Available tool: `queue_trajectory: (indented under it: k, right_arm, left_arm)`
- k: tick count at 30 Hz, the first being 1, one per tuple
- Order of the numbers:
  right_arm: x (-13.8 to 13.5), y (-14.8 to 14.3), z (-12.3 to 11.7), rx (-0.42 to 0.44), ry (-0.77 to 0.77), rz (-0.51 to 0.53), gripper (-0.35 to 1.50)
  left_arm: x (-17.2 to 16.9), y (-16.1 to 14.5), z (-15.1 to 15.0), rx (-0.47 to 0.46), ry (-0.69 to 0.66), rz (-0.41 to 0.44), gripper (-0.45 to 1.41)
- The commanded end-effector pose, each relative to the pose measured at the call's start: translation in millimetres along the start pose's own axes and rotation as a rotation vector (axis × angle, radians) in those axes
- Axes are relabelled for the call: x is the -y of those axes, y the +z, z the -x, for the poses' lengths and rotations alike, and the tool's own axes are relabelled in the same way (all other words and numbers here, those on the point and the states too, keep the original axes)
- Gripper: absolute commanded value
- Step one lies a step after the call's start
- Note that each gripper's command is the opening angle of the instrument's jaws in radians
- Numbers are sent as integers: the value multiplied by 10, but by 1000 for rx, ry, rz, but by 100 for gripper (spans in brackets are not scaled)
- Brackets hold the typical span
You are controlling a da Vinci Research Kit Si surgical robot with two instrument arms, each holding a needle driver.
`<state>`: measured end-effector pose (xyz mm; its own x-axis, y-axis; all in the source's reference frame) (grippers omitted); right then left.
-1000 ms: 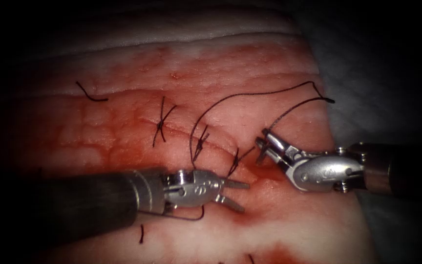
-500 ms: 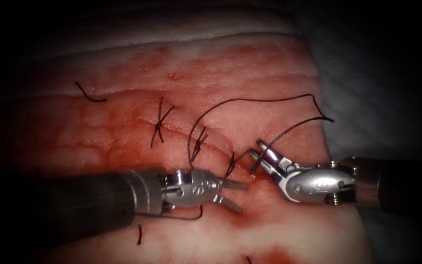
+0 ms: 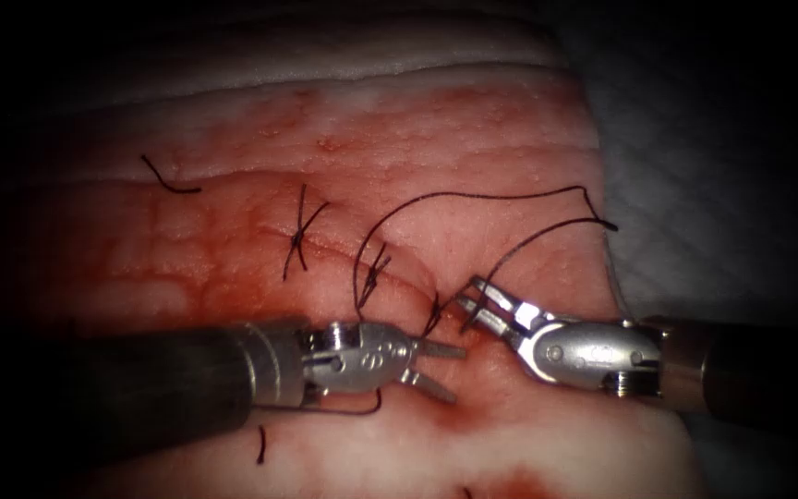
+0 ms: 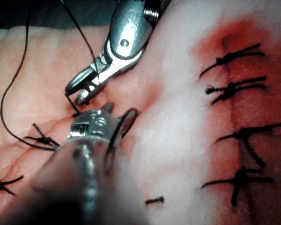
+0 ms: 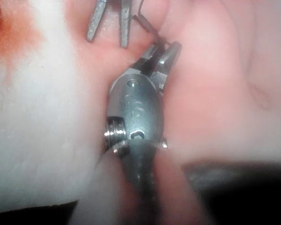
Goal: Wound Closure
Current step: Use the right needle driver to throw the needle through the top of the incision.
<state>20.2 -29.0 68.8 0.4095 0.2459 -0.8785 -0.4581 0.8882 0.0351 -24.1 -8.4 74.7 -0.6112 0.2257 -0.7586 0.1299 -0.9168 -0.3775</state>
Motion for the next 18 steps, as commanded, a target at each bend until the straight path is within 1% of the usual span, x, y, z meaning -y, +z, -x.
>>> queue_trajectory:
  k: [1, 6, 8, 11, 14, 18]
  right_arm:
    - [11, 9, 4, 8, 6, -10, -35]
    - [12, 9, 4, 8, 46, -27, -35]
    - [7, 7, 1, -3, 57, -10, -35]
    - [-6, 4, -8, -47, 73, 30, -35]
    - [-23, 1, -23, -81, 98, 69, -35]
    - [-53, -5, -44, -130, 136, 114, -35]
  left_arm:
    - [4, 7, 1, 0, 1, 0, 17]
    - [4, 6, 1, 0, 1, 0, 17]
    - [3, 6, 1, 1, 1, -3, 16]
    - [3, 8, 1, 3, 1, -5, 16]
    - [4, 11, 2, 4, 1, -7, 14]
    - [5, 15, 8, 7, 4, -11, 12]
